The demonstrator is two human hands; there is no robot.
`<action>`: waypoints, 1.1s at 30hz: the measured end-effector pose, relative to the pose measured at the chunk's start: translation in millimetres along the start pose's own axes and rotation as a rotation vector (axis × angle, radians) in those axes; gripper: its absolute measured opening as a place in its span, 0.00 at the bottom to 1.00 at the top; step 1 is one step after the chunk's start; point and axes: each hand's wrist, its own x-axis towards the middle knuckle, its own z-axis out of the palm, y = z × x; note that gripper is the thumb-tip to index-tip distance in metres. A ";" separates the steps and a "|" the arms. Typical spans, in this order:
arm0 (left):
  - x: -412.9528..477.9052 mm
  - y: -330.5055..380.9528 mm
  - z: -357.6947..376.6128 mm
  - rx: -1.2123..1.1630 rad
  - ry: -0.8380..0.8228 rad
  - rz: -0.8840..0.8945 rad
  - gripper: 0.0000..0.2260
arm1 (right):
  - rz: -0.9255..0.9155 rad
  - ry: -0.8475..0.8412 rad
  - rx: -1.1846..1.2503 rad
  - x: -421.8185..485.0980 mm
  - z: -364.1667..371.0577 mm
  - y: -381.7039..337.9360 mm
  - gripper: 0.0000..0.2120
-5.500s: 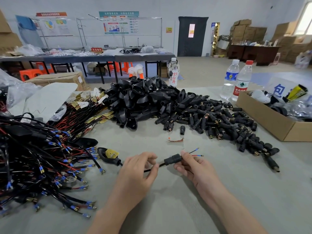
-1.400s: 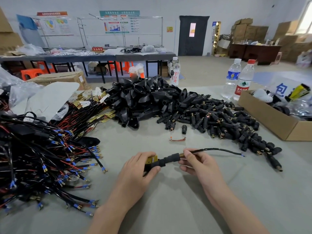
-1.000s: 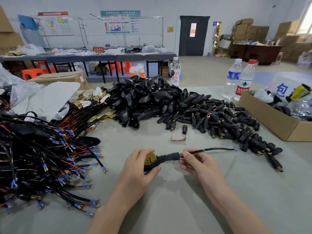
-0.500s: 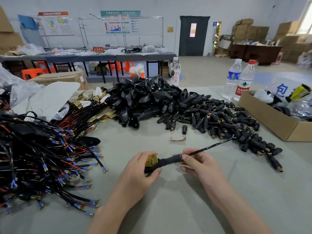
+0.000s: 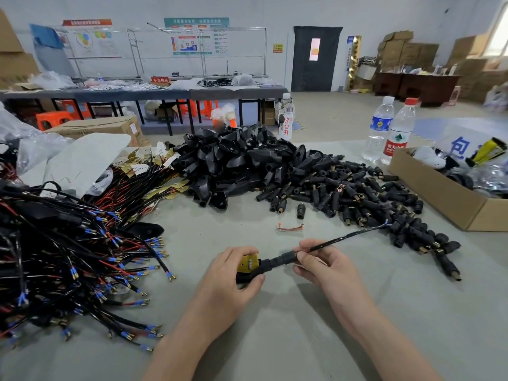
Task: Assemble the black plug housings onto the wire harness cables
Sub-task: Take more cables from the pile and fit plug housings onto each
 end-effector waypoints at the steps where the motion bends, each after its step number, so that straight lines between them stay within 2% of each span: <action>1: 0.2 -0.2 0.1 0.001 0.000 0.004 0.16 | 0.002 0.000 -0.008 0.1 0.0 0.3 0.06; 15: 1.4 -1.9 2.7 0.008 0.010 0.023 0.20 | -0.025 0.038 0.062 -2.6 4.3 -1.9 0.05; 24: 2.7 -7.1 8.0 -0.006 0.039 0.028 0.22 | -0.031 -0.008 0.061 -1.9 6.0 1.9 0.11; 33: 2.3 -9.5 10.6 -0.002 0.057 0.057 0.22 | 0.011 -0.056 0.009 -2.6 7.5 4.3 0.06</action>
